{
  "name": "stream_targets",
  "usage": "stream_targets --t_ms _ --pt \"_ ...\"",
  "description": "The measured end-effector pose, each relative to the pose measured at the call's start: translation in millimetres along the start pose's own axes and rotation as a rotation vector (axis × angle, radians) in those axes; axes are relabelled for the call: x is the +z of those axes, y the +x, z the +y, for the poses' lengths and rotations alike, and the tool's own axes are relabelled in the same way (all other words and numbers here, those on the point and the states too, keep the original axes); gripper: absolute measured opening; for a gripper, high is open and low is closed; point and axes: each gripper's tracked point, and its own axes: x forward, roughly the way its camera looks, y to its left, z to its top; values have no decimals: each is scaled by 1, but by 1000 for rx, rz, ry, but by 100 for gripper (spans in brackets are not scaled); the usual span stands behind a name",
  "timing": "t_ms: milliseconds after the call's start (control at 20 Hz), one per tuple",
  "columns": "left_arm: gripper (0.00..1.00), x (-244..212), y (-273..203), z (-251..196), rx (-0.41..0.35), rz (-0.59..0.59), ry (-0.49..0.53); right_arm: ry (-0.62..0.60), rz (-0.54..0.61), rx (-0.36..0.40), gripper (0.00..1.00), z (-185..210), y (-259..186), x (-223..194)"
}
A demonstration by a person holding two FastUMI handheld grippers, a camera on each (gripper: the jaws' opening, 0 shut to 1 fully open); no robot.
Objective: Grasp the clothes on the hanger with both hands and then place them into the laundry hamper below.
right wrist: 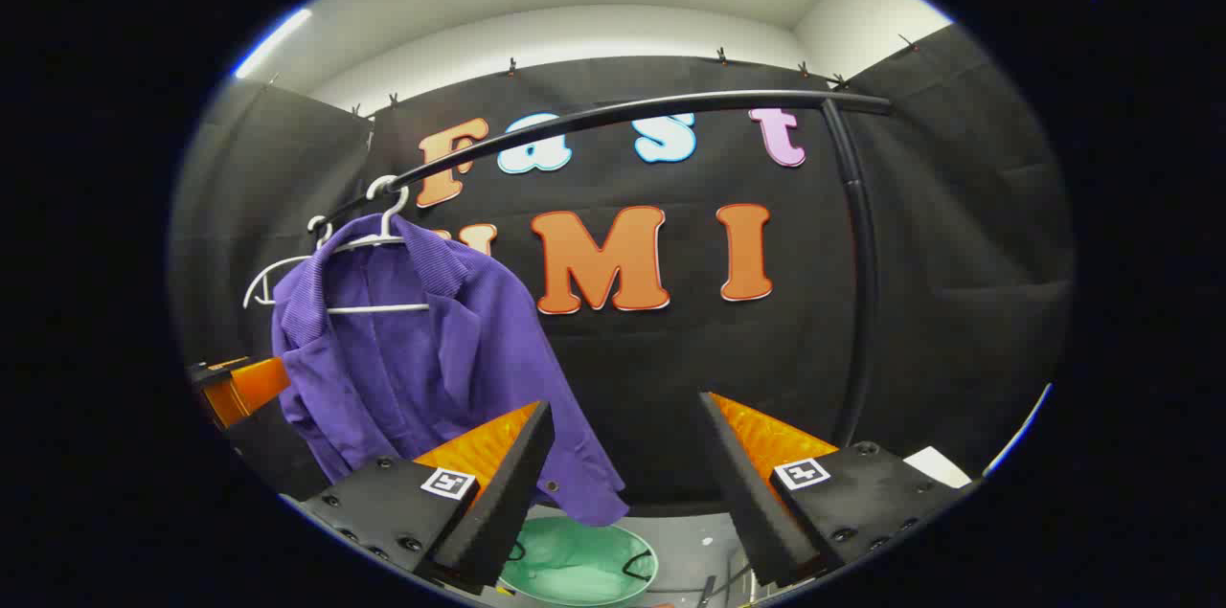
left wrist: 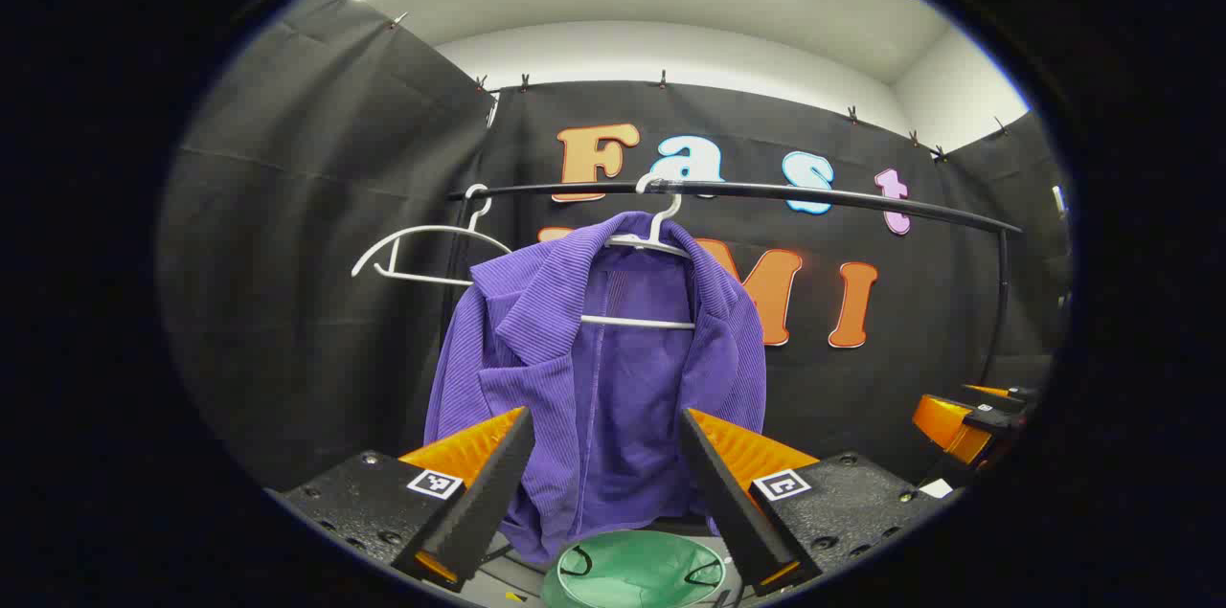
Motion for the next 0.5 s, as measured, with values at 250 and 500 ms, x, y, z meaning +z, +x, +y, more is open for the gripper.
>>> stream_targets --t_ms 250,500 --pt "92 -1 19 -6 -84 7 37 18 4 -97 93 -6 -1 -2" --pt "95 -10 29 -1 -109 42 11 9 -7 -139 98 -8 -6 1"
